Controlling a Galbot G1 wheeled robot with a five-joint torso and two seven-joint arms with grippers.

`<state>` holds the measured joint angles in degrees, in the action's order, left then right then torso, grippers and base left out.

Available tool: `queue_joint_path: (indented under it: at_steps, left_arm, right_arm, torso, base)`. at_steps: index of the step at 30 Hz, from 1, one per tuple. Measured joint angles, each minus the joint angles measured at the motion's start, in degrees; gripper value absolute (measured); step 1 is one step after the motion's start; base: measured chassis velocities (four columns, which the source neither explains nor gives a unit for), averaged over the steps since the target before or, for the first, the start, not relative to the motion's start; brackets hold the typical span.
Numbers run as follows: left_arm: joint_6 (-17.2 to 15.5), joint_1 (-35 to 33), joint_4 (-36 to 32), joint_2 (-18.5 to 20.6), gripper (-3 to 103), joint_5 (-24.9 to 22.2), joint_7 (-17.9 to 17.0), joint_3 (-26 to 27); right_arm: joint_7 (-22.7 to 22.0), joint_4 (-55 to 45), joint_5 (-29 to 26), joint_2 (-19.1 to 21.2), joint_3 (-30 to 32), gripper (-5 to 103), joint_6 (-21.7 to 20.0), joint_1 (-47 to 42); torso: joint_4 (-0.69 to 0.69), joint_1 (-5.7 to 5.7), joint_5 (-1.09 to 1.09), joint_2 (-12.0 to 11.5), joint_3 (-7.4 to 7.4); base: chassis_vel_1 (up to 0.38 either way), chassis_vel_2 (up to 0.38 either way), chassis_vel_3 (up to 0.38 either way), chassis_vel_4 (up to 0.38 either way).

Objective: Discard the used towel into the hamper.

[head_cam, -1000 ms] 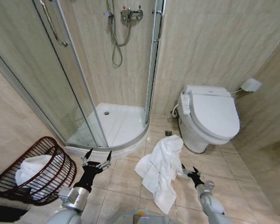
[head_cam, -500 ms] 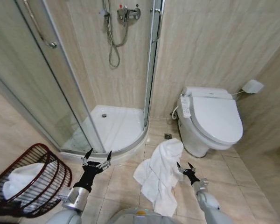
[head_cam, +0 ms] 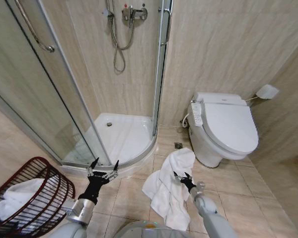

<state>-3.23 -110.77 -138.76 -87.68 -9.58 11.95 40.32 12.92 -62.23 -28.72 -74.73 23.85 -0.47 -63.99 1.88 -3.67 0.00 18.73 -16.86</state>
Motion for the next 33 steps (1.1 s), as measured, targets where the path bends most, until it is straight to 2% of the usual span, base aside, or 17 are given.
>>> queue_joint_path:
  at_steps: [7,11,20,27,33]
  left_arm:
    - [0.0,0.0,0.0,0.0,100,0.0,0.0,0.0]
    - [0.0,0.0,0.0,0.0,100,0.0,0.0,0.0]
    - [0.0,0.0,0.0,0.0,100,0.0,0.0,0.0]
    - [0.0,0.0,0.0,0.0,100,0.0,0.0,0.0]
    - [0.0,0.01,0.0,0.0,100,0.0,0.0,0.0]
  right_arm:
    - [-1.91,9.04,-3.35,-3.29,-0.02,100,-3.8,5.35]
    - [-2.86,13.85,-3.48,-4.97,-0.15,100,-4.57,7.94]
    - [-3.87,18.93,-1.68,-5.0,0.15,101,-5.35,9.96]
    - [-4.28,18.54,-1.53,-4.15,0.88,78,-5.31,9.03]
    - [-3.99,18.26,-1.55,-3.61,1.59,66,-4.76,8.26]
  torso:
    - [0.0,-0.01,-0.01,0.0,-0.01]
    - [0.01,-0.01,-0.01,0.0,0.0]
    - [0.0,-0.01,0.0,-0.01,-0.01]
    - [0.0,-0.01,0.0,0.0,0.0]
    - [0.0,-0.01,0.0,-0.01,0.0]
  base:
    - [0.0,0.0,0.0,0.0]
    - [0.0,0.0,0.0,0.0]
    - [0.0,0.0,0.0,0.0]
    - [0.0,0.0,0.0,0.0]
    - [0.0,0.0,0.0,0.0]
